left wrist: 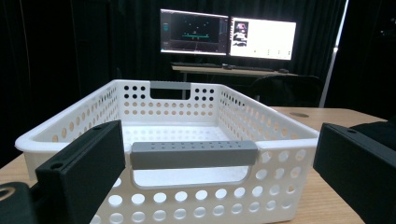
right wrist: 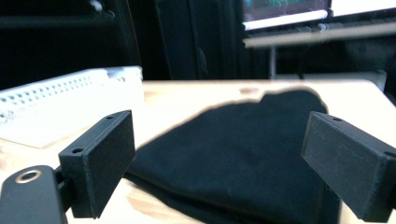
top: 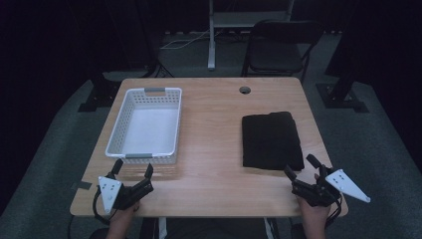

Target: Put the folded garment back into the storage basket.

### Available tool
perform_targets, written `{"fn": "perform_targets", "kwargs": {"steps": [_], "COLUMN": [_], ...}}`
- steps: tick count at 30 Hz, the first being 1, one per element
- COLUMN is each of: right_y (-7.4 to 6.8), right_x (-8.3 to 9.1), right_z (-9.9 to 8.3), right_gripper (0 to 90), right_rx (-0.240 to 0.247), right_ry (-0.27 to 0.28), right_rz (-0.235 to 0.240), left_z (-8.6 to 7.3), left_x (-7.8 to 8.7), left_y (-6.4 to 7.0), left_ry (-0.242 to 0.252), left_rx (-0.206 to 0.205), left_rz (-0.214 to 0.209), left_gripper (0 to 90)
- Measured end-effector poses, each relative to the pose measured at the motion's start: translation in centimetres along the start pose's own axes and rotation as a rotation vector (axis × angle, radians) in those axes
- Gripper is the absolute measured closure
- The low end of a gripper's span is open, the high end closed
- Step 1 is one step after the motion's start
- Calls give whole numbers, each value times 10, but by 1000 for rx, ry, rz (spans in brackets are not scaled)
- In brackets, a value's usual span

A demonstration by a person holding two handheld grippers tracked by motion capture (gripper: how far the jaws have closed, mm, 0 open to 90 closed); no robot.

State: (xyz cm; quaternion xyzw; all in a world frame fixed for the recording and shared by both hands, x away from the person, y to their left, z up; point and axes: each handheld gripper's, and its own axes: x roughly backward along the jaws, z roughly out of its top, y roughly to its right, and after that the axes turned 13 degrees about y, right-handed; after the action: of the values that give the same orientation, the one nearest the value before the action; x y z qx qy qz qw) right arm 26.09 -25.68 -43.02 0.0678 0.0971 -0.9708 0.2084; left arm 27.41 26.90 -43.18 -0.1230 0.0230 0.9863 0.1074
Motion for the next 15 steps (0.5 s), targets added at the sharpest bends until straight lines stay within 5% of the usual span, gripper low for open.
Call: {"fn": "perform_targets", "kwargs": {"steps": [1, 6, 10, 15], "right_y": [-2, -2, -3, -6], "right_x": [-2, -7, -11, -15], "right_z": [1, 0, -1, -1], "right_gripper": [98, 98, 99, 99], "right_rx": [10, 7, 8, 38], "right_ry": [-22, -92, -147, -211], "right_rz": [-43, -96, -67, -29], "left_z": [0, 0, -1, -1], "left_x": [0, -5, -3, -4], "left_y": [0, 2, 6, 4], "left_ry": [2, -32, -6, -10], "left_rx": [-4, -18, -53, -29], "left_rz": [1, 8, -23, -23], "left_gripper": [34, 34, 34, 34]}}
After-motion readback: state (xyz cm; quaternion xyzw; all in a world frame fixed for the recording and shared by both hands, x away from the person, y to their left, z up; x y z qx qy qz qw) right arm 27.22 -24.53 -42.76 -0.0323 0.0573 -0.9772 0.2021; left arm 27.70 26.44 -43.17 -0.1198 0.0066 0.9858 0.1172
